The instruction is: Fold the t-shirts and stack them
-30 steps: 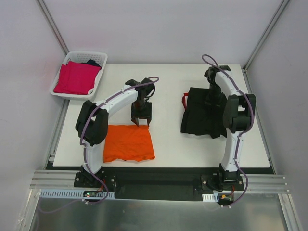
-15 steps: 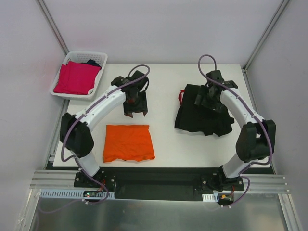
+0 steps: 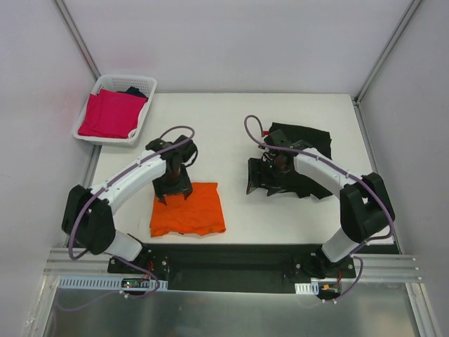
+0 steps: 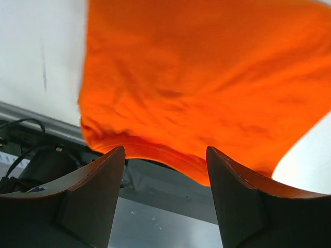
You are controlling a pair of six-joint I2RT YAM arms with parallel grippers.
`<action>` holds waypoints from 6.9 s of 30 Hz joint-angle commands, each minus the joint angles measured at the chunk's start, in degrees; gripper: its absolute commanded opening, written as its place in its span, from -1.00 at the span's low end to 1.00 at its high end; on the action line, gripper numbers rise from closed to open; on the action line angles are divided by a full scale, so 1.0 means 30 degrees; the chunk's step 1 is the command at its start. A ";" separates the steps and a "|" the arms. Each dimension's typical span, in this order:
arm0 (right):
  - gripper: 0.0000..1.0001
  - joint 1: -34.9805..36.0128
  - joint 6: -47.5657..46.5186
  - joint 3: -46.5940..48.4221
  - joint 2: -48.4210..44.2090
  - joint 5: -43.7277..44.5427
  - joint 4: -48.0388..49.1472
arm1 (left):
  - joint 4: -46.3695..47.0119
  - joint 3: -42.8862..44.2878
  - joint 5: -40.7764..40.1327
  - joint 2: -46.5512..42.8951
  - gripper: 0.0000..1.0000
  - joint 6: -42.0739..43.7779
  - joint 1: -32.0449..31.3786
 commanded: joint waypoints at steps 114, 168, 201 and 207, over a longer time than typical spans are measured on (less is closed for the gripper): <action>-0.98 0.1464 0.0190 0.0822 0.6494 -0.5497 0.3547 | 1.5805 -0.8294 0.8005 0.0307 0.50 0.2560 0.5052; -0.98 -0.1113 -0.1041 0.4717 0.3067 -0.3447 -0.0554 | 1.3786 -0.3490 0.8564 -0.0924 -1.00 0.2325 0.2915; -0.98 -0.2490 -0.1627 0.7296 0.0138 -0.2247 -0.3659 | 1.0564 0.2926 0.6514 -0.0514 -0.97 0.2648 0.0424; -0.98 -0.3427 -0.1920 0.7063 -0.0974 -0.1016 -0.4715 | 1.0329 0.4157 0.6425 0.0277 -0.96 0.2501 -0.0338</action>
